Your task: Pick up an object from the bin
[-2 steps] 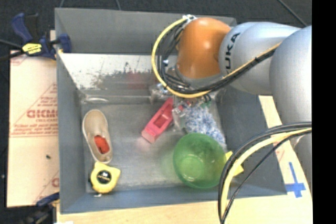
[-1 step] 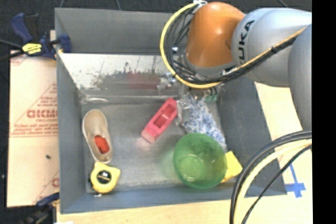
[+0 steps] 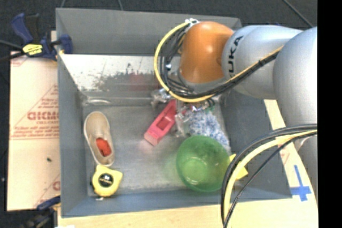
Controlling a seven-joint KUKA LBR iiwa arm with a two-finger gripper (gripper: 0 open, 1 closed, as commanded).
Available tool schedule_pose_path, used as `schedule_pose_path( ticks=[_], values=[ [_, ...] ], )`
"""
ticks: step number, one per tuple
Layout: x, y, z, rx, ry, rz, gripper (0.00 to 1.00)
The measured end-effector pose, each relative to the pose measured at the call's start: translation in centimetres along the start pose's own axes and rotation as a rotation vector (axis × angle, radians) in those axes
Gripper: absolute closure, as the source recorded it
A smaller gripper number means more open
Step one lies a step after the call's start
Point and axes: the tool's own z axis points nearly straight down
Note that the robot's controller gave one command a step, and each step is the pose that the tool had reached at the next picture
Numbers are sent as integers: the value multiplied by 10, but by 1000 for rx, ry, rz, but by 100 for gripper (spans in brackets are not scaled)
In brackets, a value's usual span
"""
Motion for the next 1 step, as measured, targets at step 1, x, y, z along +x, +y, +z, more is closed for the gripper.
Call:
schedule_pose_path(
  ticks=[1],
  values=[
    [-9,-3,4,10,-17,-136,0]
  ],
)
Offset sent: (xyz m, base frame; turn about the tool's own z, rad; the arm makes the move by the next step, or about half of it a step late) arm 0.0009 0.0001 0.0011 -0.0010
